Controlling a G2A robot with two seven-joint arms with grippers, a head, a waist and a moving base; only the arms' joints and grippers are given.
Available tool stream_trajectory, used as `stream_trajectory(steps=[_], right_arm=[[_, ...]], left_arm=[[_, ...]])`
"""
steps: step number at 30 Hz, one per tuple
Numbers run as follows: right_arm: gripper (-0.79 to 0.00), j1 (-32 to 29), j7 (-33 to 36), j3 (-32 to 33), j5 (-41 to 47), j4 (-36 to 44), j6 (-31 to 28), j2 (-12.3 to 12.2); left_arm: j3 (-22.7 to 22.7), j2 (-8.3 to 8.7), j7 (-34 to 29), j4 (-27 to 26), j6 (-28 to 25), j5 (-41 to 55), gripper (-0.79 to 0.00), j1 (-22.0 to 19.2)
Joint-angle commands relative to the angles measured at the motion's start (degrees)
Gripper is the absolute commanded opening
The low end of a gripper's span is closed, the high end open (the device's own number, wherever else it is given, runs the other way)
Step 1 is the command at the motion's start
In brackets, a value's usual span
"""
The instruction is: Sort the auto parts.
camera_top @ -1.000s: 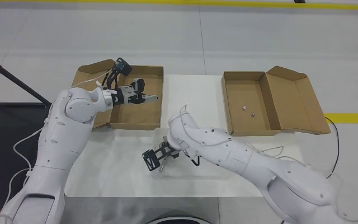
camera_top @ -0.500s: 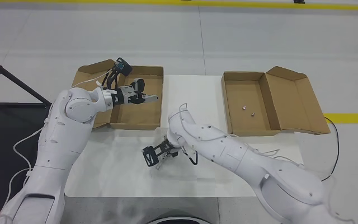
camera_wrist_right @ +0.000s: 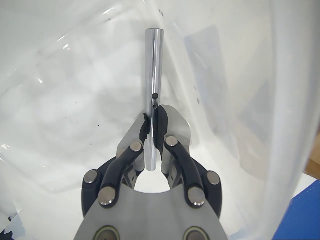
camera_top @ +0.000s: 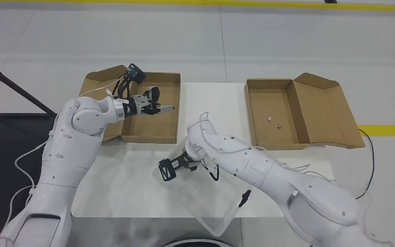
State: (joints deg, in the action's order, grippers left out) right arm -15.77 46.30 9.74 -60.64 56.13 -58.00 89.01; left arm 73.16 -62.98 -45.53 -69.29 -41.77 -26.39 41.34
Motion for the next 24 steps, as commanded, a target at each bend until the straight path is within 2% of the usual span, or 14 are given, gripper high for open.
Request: stream_trajectory(steps=[1, 6, 18, 24], right_arm=[[-0.785, 0.1, 0.0, 0.0, 0.8, 0.6, 0.0, -0.4], [-0.785, 1.2, 0.0, 0.0, 3.9, 4.3, 0.0, -2.2], [-0.785, 2.8, 0.0, 0.0, 7.9, 13.3, 0.0, -9.1], [-0.785, 4.3, 0.0, 0.0, 10.1, 17.1, 0.0, -12.1]], left_arm=[[0.0, 0.00, 0.0, 0.0, 0.0, 0.0, 0.000, 0.0], [0.0, 0.00, 0.0, 0.0, 0.0, 0.0, 0.000, 0.0], [0.0, 0.00, 0.0, 0.0, 0.0, 0.0, 0.000, 0.0], [1.6, 0.55, 3.9, -2.2, 0.7, -0.8, 0.000, 2.4]])
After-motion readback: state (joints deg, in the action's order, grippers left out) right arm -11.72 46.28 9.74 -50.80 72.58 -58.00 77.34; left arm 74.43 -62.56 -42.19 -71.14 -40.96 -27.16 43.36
